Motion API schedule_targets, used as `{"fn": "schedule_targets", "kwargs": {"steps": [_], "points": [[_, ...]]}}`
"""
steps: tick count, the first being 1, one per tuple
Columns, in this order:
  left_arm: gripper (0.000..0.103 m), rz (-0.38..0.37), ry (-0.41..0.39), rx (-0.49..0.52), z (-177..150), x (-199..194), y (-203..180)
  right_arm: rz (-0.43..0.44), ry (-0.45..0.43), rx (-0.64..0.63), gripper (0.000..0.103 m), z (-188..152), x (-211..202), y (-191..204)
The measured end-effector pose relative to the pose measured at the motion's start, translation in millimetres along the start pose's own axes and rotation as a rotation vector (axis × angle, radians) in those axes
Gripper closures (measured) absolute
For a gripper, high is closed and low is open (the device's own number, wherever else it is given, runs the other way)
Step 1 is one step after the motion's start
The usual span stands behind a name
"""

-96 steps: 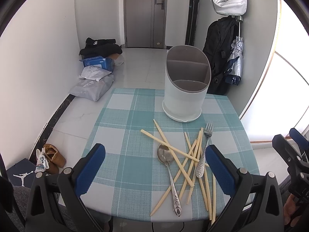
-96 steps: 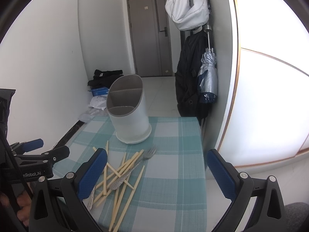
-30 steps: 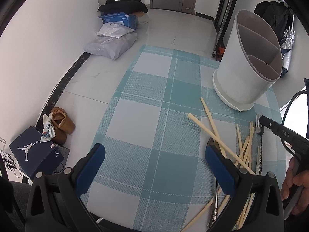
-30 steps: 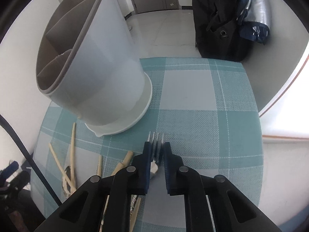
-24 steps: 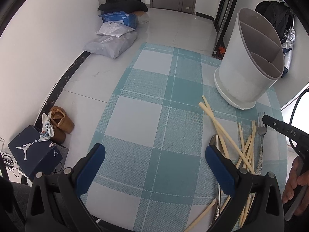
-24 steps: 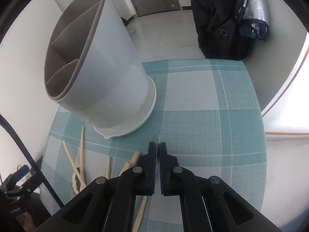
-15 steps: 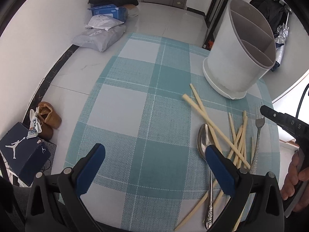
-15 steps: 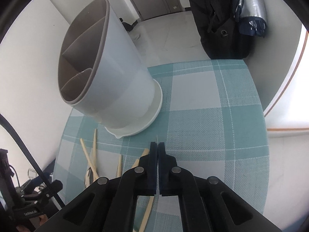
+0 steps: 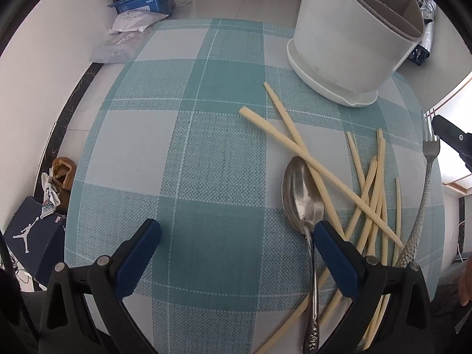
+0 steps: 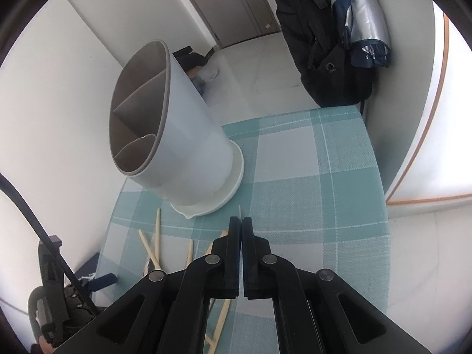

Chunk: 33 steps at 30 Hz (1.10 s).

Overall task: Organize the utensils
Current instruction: 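Grasp the silver spoon with the left gripper while the right gripper holds the fork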

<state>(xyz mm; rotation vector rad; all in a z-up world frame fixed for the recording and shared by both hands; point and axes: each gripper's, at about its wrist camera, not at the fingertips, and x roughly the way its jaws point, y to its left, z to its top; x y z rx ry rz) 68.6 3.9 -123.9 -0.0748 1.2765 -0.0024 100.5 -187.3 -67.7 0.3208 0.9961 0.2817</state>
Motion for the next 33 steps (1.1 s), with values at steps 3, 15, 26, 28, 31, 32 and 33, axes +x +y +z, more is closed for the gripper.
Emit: {"fn": "schedule_targets", "kwargs": {"steps": [3,15,26,28,31,32,33], "points": [[0.001,0.005,0.0,-0.009,-1,0,1,0.013,0.002,-0.003,0.102,-1,-1,1],[0.069,-0.006,-0.053,0.082,10,-2,-17,0.037,-0.01,-0.028,0.102,1,-5,11],[0.097,-0.274,0.005,-0.025,13,-5,11,0.05,-0.019,-0.025,0.102,3,-7,11],[0.097,-0.311,0.0,-0.042,14,-5,18,0.054,-0.022,-0.031,0.102,4,-8,13],[0.097,-0.328,0.007,-0.047,14,-5,21,0.059,-0.019,-0.037,0.102,3,-8,15],[0.097,-0.337,0.015,-0.052,15,-2,24,0.06,-0.019,-0.037,0.102,3,-8,15],[0.097,-0.339,0.021,-0.067,16,1,28,0.061,-0.02,-0.037,0.102,2,-8,15]]}}
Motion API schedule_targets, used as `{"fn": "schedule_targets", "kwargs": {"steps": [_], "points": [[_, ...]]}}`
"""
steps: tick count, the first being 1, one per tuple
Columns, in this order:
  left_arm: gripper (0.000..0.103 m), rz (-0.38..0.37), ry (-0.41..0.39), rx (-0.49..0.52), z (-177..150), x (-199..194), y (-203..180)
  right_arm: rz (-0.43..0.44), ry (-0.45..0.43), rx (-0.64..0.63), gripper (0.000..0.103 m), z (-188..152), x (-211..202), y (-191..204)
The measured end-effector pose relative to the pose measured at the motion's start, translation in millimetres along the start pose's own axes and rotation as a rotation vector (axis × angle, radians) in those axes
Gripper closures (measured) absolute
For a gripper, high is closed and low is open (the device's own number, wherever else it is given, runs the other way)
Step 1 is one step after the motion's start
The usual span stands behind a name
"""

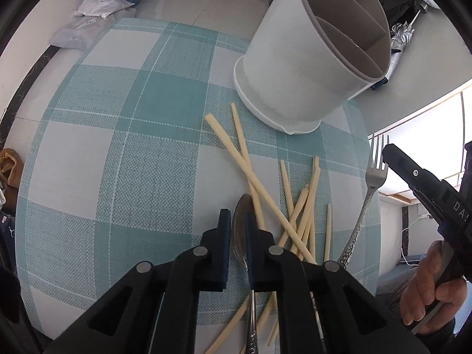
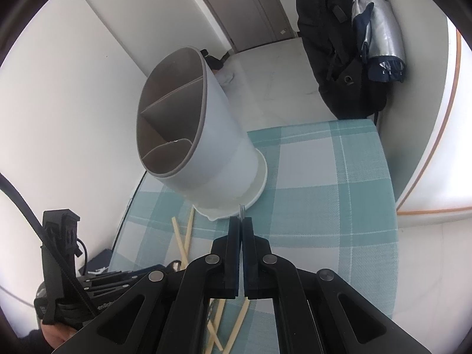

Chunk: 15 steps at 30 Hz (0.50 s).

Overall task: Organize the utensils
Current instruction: 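Grasp the silver spoon with the left gripper while the right gripper holds the fork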

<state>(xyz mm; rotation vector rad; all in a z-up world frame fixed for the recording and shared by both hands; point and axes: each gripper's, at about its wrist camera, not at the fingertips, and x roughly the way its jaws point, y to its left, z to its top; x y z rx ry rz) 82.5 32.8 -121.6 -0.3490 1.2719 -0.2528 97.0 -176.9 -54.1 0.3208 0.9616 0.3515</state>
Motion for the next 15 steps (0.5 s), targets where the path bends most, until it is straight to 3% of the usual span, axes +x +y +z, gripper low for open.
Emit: {"fn": "schedule_targets", "kwargs": {"steps": [3,7,9,12,15], "points": [[0.096,-0.021,0.04,-0.045,0,6,11,0.002,-0.006,-0.003,0.102,-1,-2,0],[0.085,-0.082,0.052,-0.071,4,4,20,0.004,-0.008,0.001,0.102,-1,-4,-2],[0.085,-0.076,0.047,-0.076,2,2,11,0.006,-0.006,0.004,0.102,-2,-4,-3],[0.086,-0.015,0.037,-0.03,-1,0,0,0.006,-0.008,-0.003,0.102,-2,-5,-2],[0.098,0.097,0.033,0.032,-2,3,-14,0.009,-0.01,-0.007,0.102,-3,-7,-2]]}}
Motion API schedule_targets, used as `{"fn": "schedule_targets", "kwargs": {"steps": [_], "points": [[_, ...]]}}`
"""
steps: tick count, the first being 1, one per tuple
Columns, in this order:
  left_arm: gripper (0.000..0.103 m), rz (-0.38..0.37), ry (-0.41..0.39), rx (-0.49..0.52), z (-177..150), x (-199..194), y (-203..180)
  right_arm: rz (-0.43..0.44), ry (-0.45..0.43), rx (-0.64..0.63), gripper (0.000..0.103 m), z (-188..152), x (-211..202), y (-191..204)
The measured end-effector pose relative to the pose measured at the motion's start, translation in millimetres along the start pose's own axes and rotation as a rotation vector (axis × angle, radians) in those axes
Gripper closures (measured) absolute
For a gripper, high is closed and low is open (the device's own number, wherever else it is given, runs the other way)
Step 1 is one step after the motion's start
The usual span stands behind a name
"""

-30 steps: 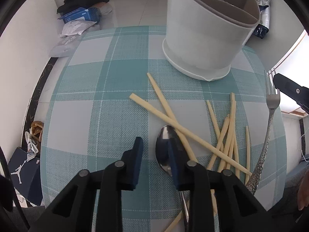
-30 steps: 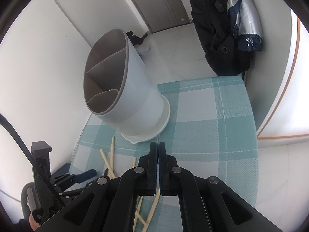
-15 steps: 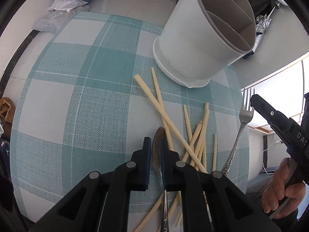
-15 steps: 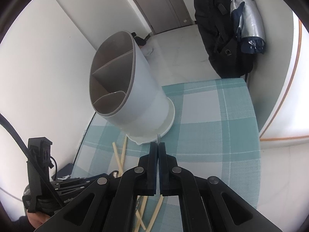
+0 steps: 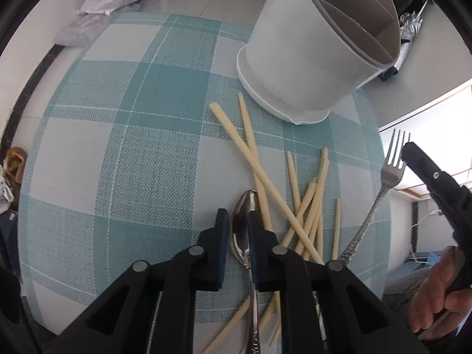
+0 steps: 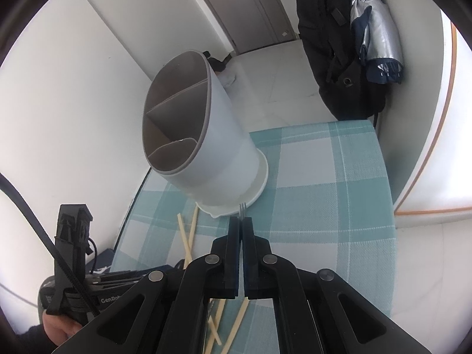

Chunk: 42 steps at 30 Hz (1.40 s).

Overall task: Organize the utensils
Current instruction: 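Grasp the silver spoon with the left gripper while the right gripper holds the fork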

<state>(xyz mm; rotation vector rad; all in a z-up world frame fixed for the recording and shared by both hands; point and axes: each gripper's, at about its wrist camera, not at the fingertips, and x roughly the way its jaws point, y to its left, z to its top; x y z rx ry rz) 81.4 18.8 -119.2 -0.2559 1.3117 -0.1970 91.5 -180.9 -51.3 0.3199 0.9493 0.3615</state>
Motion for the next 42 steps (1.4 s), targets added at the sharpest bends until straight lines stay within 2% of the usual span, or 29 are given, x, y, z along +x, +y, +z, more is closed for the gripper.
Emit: {"fn": "schedule_targets", "kwargs": {"steps": [6,13,18,20,22,25,26,28,29,30,33,36,42], "points": [[0.1,0.091,-0.03,0.056,-4,-4,-9,0.002,-0.01,-0.004,0.102,1,-3,-1],[0.103,0.145,-0.057,0.067,1,-17,-1,0.003,-0.02,-0.009,0.102,0,-6,1],[0.103,0.194,-0.125,0.061,7,-22,2,-0.001,-0.02,-0.015,0.102,-2,-7,3],[0.103,0.192,-0.144,0.055,7,-28,7,0.0,-0.022,-0.015,0.102,-2,-7,4],[0.103,0.158,-0.146,0.036,8,-30,13,-0.001,-0.024,-0.015,0.102,-1,-7,5],[0.103,0.145,-0.098,0.033,7,-18,11,-0.002,-0.023,-0.013,0.102,-2,-6,6],[0.101,0.138,-0.084,0.053,5,-14,7,-0.002,-0.022,-0.013,0.102,-2,-6,6],[0.082,0.163,-0.067,0.108,-2,-5,-5,-0.004,-0.021,-0.017,0.102,-2,-5,7],[0.059,0.174,-0.055,0.129,-1,-5,-8,-0.003,-0.02,-0.019,0.102,-2,-5,8],[0.043,0.18,-0.053,0.142,-4,-1,-12,-0.004,-0.019,-0.021,0.102,-2,-5,8],[0.042,0.2,-0.083,0.163,-10,3,-24,-0.005,-0.016,-0.02,0.102,-2,-4,7],[0.042,0.27,-0.056,0.167,-8,13,-28,-0.004,-0.017,-0.014,0.102,-2,-5,6],[0.039,0.292,-0.035,0.167,-1,18,-29,0.001,-0.025,-0.017,0.102,-3,-7,6]]}}
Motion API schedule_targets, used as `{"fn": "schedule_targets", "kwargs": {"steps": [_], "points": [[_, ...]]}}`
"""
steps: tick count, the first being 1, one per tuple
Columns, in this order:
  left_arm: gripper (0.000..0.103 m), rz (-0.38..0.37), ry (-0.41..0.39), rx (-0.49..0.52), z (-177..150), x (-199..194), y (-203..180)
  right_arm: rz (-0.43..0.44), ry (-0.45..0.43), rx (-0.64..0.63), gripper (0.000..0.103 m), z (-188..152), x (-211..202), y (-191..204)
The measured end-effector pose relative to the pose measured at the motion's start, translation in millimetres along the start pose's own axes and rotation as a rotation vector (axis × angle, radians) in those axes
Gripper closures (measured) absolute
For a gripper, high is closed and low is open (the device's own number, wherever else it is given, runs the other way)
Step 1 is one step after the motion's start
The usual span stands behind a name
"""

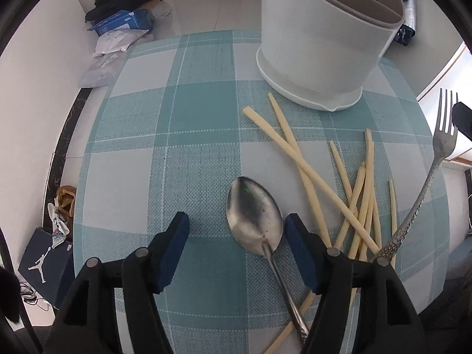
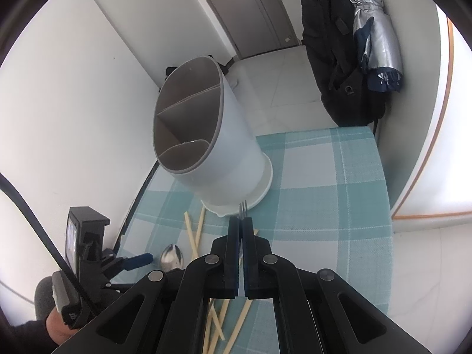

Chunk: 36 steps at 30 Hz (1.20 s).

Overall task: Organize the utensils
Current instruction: 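Grasp the silver spoon with the left gripper while the right gripper holds the fork, then lift the spoon and fork and lower them into the caddy compartments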

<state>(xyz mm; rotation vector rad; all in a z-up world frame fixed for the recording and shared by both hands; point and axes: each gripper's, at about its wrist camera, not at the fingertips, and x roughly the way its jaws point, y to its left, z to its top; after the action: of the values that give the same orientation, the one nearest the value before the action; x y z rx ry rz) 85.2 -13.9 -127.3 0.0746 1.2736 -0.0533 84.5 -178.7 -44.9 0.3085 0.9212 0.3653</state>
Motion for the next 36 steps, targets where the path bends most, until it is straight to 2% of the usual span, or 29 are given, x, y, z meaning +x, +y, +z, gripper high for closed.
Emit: {"fn": "schedule_targets", "kwargs": {"steps": [3,6,10,17,20,22,27,32,36], "points": [[0.044,-0.015,0.001,-0.003,3,-1,2,0.003,0.004,0.003,0.102,0,0,-2],[0.068,-0.027,-0.003,-0.027,3,-3,4,0.007,0.002,0.007,0.102,1,0,-2],[0.069,-0.027,0.001,-0.047,3,-3,3,0.011,0.0,0.001,0.102,1,-1,-1],[0.07,-0.049,-0.02,-0.142,4,-4,18,0.011,-0.01,0.001,0.102,0,-4,-1],[0.07,-0.064,-0.055,-0.172,4,-10,27,0.006,-0.023,-0.011,0.102,0,-8,1],[0.07,-0.076,-0.097,-0.194,3,-19,32,0.009,-0.034,-0.026,0.102,-1,-11,4],[0.07,-0.108,-0.264,-0.218,2,-54,35,-0.014,-0.095,-0.121,0.102,-6,-22,21],[0.07,-0.109,-0.43,-0.185,1,-84,31,-0.042,-0.182,-0.233,0.102,-15,-36,43],[0.07,-0.103,-0.53,-0.152,1,-102,33,-0.061,-0.207,-0.275,0.102,-22,-42,56]]}}
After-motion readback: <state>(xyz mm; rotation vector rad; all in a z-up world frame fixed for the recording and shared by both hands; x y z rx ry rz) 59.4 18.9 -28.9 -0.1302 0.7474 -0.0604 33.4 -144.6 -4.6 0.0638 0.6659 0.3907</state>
